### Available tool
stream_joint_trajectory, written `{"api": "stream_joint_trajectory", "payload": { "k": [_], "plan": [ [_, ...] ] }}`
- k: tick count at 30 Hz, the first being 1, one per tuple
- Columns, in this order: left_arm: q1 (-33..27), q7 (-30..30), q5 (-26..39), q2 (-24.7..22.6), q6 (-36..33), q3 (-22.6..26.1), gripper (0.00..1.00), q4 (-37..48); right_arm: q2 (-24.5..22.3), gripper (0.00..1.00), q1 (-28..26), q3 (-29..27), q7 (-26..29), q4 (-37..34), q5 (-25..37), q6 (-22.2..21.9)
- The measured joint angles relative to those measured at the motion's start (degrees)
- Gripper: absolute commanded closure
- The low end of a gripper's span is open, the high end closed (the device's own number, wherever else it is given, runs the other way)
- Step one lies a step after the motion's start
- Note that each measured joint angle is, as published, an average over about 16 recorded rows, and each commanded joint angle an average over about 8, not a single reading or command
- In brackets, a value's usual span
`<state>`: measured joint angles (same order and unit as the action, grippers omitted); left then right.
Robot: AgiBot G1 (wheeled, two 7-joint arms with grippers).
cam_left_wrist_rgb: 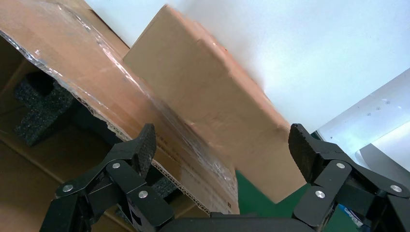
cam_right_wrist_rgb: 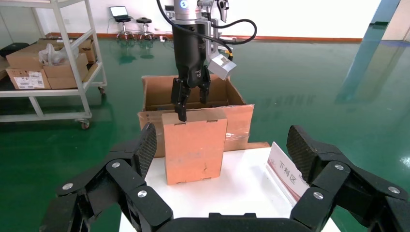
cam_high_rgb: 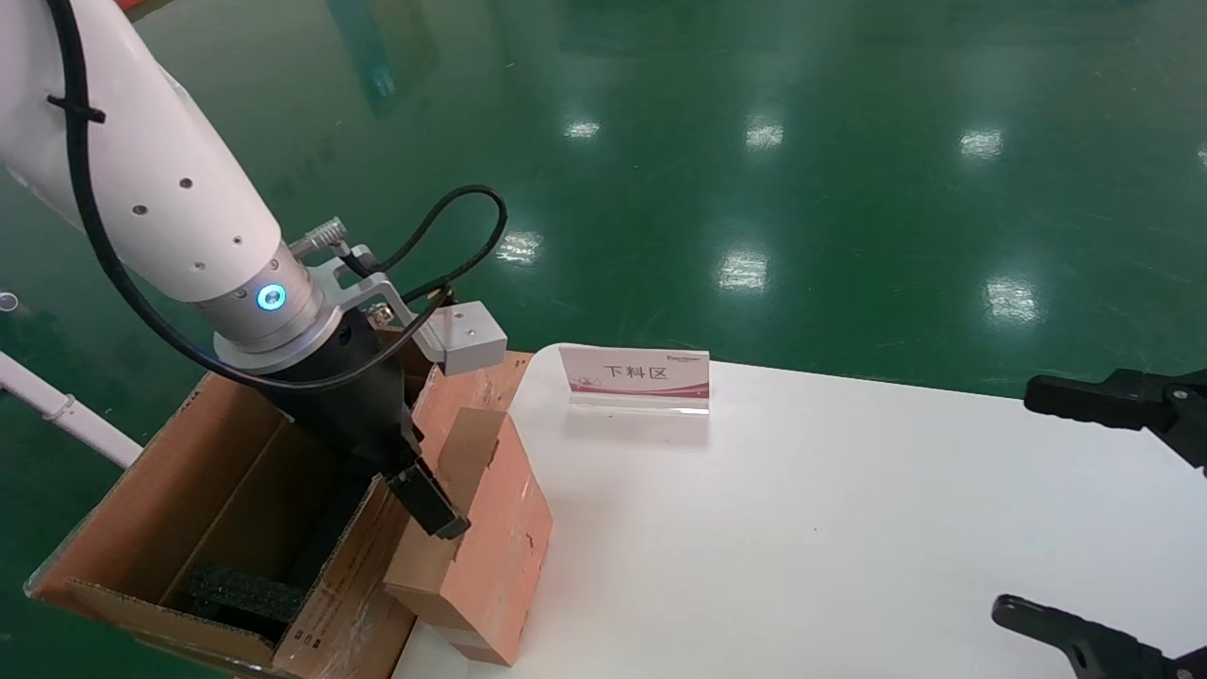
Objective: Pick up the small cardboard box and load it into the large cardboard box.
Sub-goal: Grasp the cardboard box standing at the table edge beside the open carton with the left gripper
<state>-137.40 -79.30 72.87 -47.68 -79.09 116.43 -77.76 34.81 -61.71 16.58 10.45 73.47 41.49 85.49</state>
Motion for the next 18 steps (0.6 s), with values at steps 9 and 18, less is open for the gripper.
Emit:
{"api": "stream_joint_trajectory", "payload": {
  "k": [9,18],
  "plan": [
    [0.98,0.07,-0.37,-0.23,0.48,0.08,0.0,0.05,-0.01,0.0,-0.01,0.03,-0.02,0.0,-0.02,-0.01],
    [1.24,0.05,-0.72,-0.14,0.84,-0.04,0.0,0.1,-0.03,0.0,-0.01,0.07,-0.03,0.0,-0.04,-0.03]
  ]
}}
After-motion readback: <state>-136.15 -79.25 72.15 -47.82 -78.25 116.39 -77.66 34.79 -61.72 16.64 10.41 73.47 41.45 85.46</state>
